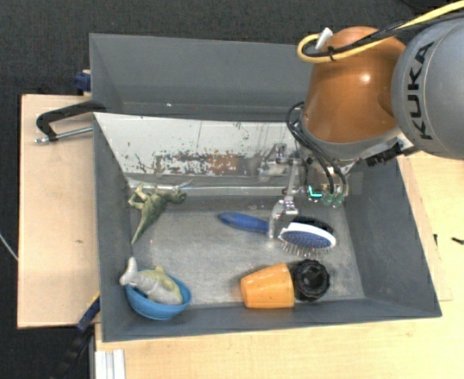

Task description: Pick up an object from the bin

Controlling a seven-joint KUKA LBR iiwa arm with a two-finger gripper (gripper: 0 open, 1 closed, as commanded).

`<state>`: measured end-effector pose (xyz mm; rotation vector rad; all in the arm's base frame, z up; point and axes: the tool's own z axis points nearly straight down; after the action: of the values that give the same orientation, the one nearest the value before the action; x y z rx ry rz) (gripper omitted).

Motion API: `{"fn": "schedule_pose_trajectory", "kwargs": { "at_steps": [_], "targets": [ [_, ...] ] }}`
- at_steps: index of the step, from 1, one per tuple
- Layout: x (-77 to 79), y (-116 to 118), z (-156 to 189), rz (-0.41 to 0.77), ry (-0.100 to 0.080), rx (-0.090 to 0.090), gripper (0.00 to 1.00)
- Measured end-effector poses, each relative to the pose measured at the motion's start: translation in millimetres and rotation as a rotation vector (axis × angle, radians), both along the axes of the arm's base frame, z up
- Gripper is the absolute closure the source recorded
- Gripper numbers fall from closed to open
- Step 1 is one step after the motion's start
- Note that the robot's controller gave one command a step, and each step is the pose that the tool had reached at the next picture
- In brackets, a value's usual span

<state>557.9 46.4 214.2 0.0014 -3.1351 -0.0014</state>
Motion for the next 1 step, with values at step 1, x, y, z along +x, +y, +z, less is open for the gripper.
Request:
{"fn": "schedule_pose_trajectory", "kwargs": {
  "at_steps": [1],
  "targets": [
    [9.6,-44.9,-100.8,0.069,0.001,-0.001,0.0]
  ]
}}
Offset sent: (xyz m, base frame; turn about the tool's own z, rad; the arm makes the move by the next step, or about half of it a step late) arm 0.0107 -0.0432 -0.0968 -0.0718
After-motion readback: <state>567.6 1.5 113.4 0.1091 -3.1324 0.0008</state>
